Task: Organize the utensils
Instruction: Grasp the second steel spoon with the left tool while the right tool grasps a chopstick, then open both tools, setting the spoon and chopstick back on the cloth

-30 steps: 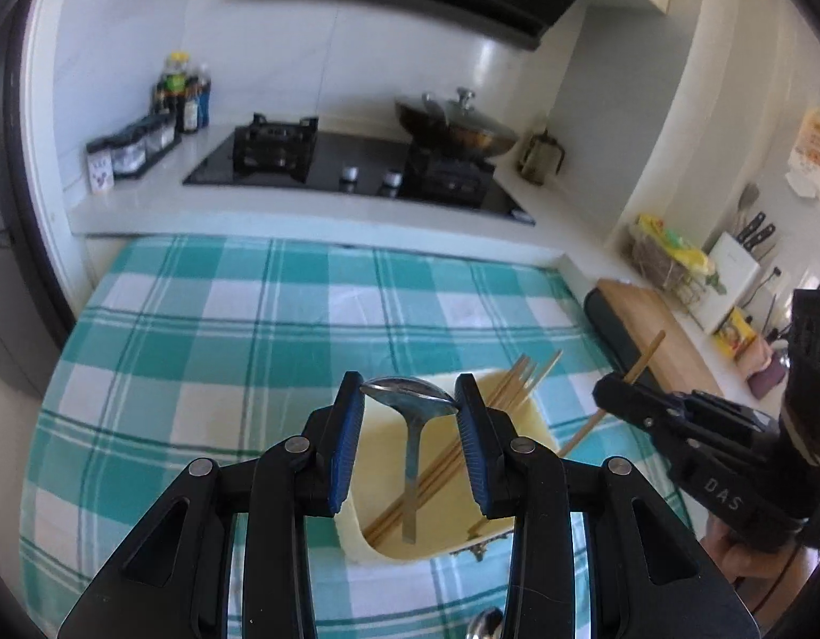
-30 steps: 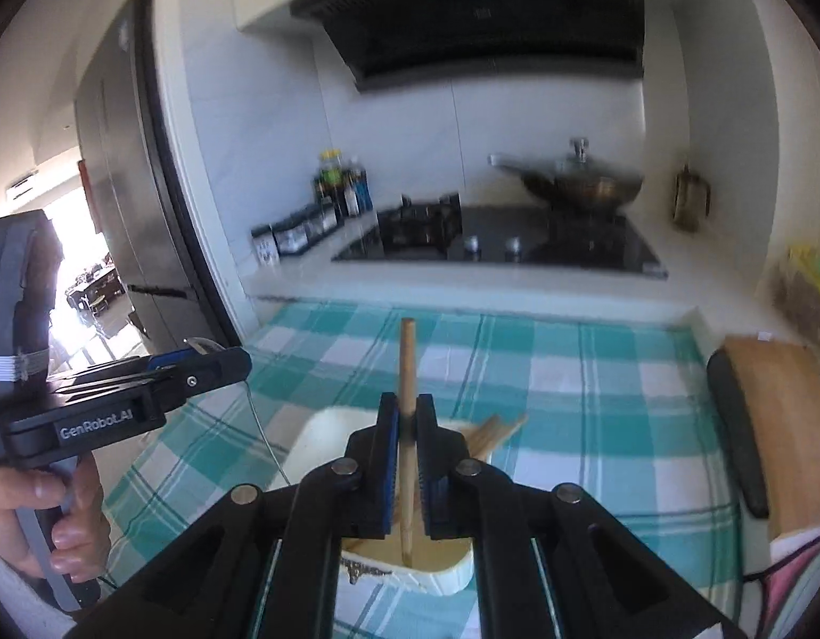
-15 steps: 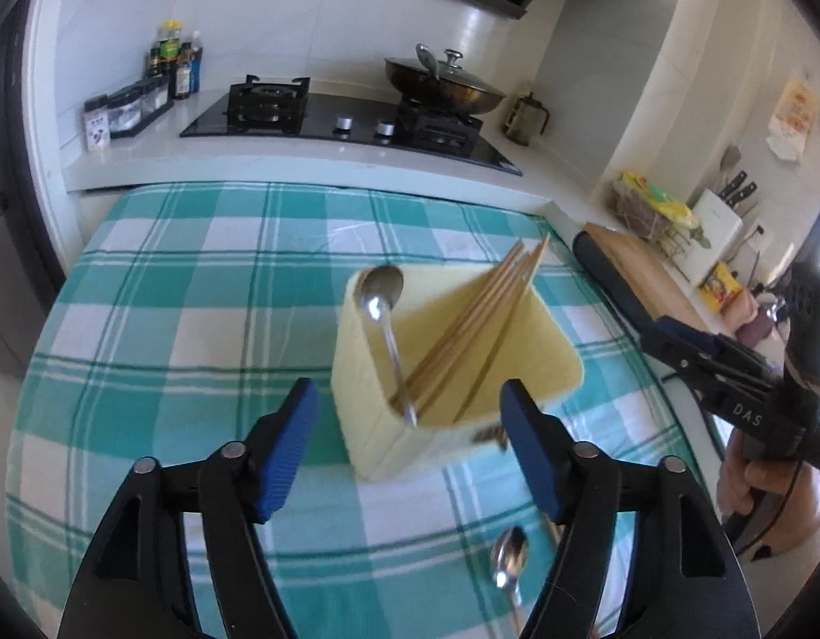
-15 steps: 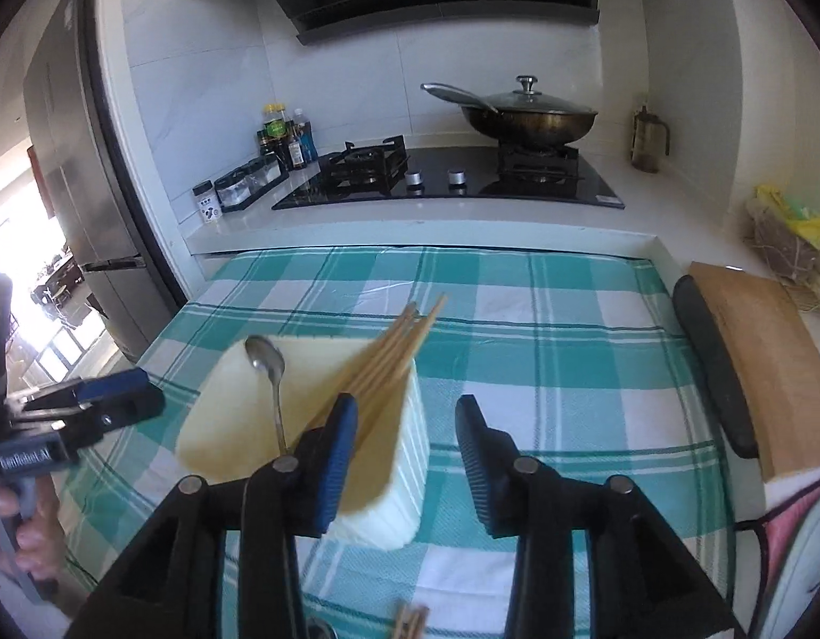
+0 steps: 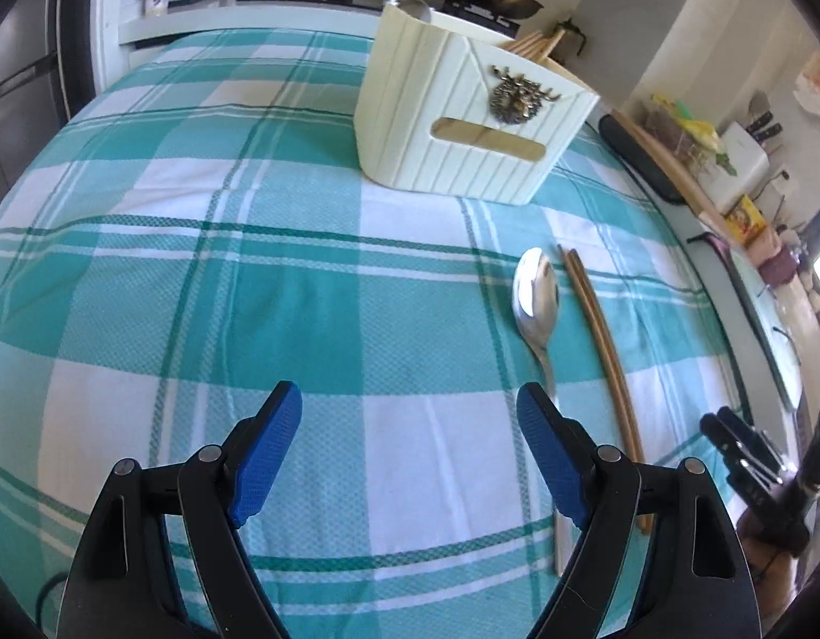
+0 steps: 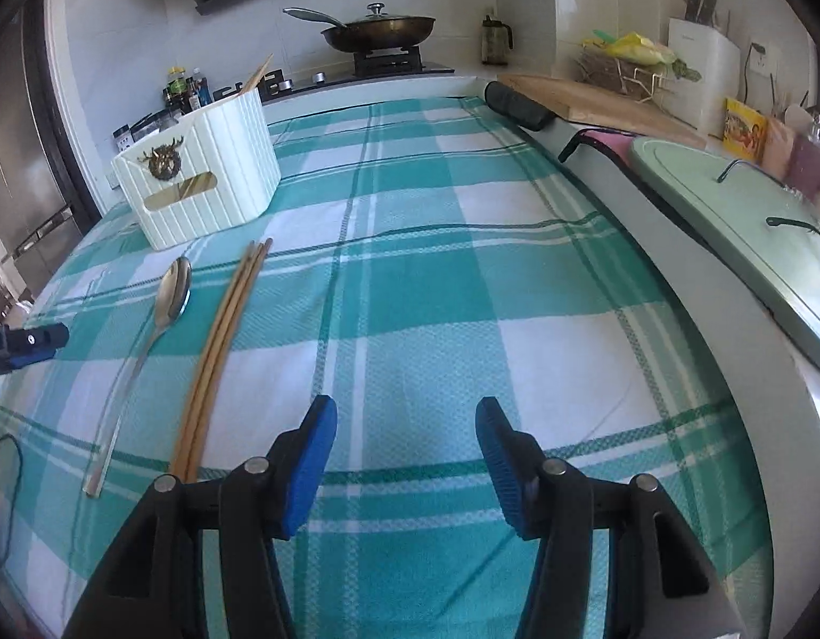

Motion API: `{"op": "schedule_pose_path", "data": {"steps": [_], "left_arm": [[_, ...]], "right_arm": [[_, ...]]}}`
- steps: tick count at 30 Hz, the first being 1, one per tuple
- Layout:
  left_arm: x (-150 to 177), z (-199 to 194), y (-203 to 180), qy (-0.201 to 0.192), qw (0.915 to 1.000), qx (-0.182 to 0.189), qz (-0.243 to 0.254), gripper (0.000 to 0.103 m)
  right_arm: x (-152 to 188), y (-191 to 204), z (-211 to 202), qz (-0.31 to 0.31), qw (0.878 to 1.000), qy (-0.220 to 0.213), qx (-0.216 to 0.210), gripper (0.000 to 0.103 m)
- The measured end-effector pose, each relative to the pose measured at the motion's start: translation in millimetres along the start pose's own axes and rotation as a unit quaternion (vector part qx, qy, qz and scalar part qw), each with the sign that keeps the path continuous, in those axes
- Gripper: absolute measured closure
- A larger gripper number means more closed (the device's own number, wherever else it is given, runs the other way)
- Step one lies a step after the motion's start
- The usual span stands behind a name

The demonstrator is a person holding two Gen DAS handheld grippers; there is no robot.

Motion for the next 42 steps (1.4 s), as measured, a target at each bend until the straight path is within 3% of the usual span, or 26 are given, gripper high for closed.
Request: {"op": "schedule_pose_path", "data": {"steps": [10, 15, 18, 22, 24, 26, 28, 34, 38, 39, 40, 42], "left_arm": [[26.8, 7.0, -40.1, -0.001, 0.9990, 0.003, 0.044, 0.019], [17.9, 29.4, -65.6, -0.014, 0.9959, -0.015, 0.088, 0.019], [10.9, 49.7, -76.7, -0.013, 0.9914, -0.048, 0.121, 0.021], [10.9, 64.2, -79.9, -0.012, 0.9871, -0.069, 0.144, 0.043], [11.2, 62.7, -80.7, -0.015, 0.9868, -0.058, 0.151, 0.060], [12.4, 60.0, -81.2, -0.016, 0.9866, -0.052, 0.154, 0.084], [13.9, 57.5, -79.4, -0.016, 0.9860, -0.055, 0.157, 0.095], [18.2, 47.4, -57.6, -0.027, 0.9851, -0.071, 0.154, 0.095], [16.1, 43.3, -39.2, -0.033, 0.9860, -0.084, 0.140, 0.095], [15.2, 41.9, -33.5, -0.033, 0.9865, -0.088, 0.134, 0.095], [14.8, 40.5, -29.1, -0.033, 0.9865, -0.092, 0.131, 0.095], [14.5, 36.8, -17.3, -0.033, 0.9870, -0.097, 0.124, 0.095]], "right_arm": [[11.1, 11.8, 1.4, -0.002, 1.000, 0.005, -0.017, 0.048], [12.0, 21.5, -0.4, -0.016, 1.000, 0.003, -0.021, 0.048], [7.3, 31.2, -4.0, -0.012, 0.999, -0.002, -0.046, 0.048], [-3.5, 58.4, 1.4, -0.039, 0.995, 0.007, -0.087, 0.049], [-5.9, 68.9, 9.4, -0.046, 0.994, 0.022, -0.097, 0.060], [-6.8, 78.1, 20.4, -0.048, 0.992, 0.042, -0.110, 0.068], [-6.7, 86.3, 30.0, -0.054, 0.991, 0.055, -0.113, 0.075], [-8.8, 97.6, 44.7, -0.065, 0.990, 0.069, -0.108, 0.079], [-9.7, 108.5, 47.6, -0.104, 0.989, 0.067, -0.085, 0.080], [-10.4, 108.4, 48.2, -0.103, 0.989, 0.066, -0.081, 0.083], [-11.1, 106.3, 48.9, -0.100, 0.990, 0.064, -0.071, 0.094], [-12.4, 97.7, 48.3, -0.091, 0.993, 0.060, -0.055, 0.097]]}}
Point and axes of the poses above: each gripper's, at about its wrist camera, not at the fingertips, and z roughly the way its jaws point, y to its left, x to its underside, the point moved 2 cm from there along z, roughly the way its jaws point, and after that the axes turned 8 degrees about -y, right-handed, at the moved point
